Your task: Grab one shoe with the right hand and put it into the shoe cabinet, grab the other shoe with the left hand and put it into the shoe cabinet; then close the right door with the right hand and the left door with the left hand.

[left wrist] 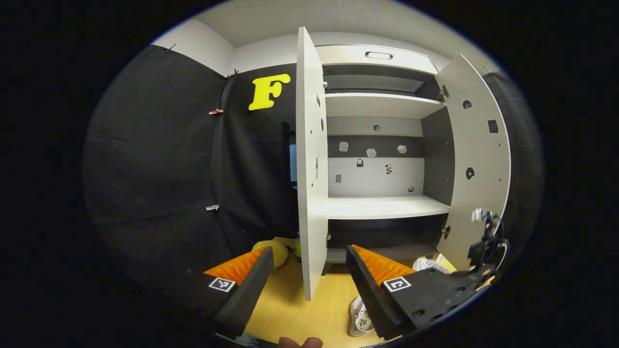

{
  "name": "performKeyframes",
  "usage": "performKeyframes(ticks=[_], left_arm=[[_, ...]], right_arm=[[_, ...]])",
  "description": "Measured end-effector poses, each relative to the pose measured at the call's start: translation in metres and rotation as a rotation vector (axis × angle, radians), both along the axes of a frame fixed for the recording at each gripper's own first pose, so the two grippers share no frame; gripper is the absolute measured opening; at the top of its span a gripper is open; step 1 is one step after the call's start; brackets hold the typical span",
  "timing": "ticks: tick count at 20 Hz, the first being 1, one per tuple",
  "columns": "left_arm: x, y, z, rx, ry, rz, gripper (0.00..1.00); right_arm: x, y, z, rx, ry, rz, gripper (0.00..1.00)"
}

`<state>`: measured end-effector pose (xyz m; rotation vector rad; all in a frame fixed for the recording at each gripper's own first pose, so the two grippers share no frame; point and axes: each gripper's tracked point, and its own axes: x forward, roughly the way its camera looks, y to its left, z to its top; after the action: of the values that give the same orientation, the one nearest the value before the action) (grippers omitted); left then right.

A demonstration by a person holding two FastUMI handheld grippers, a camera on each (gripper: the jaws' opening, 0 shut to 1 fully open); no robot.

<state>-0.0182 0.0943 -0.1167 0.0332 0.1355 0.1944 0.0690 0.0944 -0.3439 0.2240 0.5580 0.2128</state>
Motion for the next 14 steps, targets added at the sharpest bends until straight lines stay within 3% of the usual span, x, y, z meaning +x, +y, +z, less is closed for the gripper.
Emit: performKeyframes(ticks=[8, 14], left_arm=[[0.002, -0.009, 0.002, -0.038, 0.001, -0.040, 0.95], [0.010, -0.012, 0.000, -0.045, 0.002, -0.061, 0.95]], right_arm=[[0.089, -0.002, 0.153, -0.004, -0.107, -0.012, 0.05], [0.185, -0.012, 0.192, -0.113, -0.129, -0.018, 0.05]])
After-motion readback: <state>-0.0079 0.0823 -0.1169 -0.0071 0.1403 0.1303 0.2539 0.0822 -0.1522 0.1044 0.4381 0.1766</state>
